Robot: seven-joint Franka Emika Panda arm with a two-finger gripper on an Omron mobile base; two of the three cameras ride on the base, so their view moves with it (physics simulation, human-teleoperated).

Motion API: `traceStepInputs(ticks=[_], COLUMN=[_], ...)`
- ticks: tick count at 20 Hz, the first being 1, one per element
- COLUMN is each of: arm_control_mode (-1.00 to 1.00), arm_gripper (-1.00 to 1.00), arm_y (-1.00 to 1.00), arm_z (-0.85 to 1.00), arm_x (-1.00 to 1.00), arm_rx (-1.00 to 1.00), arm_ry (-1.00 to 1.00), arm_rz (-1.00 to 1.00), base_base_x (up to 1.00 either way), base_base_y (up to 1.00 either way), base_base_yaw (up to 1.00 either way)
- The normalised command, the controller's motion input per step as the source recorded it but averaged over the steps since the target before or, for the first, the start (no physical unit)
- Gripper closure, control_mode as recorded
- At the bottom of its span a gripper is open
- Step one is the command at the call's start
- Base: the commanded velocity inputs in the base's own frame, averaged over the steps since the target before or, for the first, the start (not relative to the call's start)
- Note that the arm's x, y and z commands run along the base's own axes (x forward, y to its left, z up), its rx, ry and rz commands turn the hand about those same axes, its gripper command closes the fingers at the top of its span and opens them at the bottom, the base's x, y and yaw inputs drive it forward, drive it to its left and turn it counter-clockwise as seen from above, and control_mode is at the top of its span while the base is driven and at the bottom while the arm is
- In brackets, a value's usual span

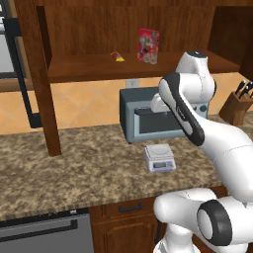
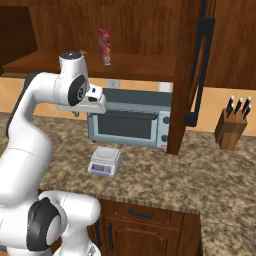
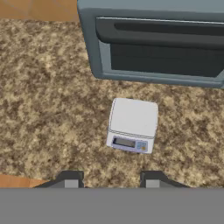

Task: Pick the cereal and place it on the digital scale for weighing, and close the cabinet.

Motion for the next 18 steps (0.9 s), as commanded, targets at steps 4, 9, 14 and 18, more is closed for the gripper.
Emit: traceStepInputs(ticks=[4, 9, 14, 18], arm_control_mode=[-1.0, -1.0, -1.0, -1.0], arm_gripper=[-1.0, -1.0, -1.0, -1.0], arm_y=[0.0, 0.0, 0.02, 0.0], arm_z=[0.0, 0.13, 0.28, 0.62], arm_x=[-0.42, -0.82, -0.73, -0.42], arm_rx=[0.0, 0.0, 0.0, 0.0], arm_ry=[-0.09, -0.47, -0.44, -0.26], arm_rz=[0.0, 0.0, 0.0, 0.01], base_base_x=[0.0, 0.0, 0.0, 0.0], base_base_y=[0.0, 0.0, 0.0, 0.0], base_base_yaw=[0.0, 0.0, 0.0, 0.0])
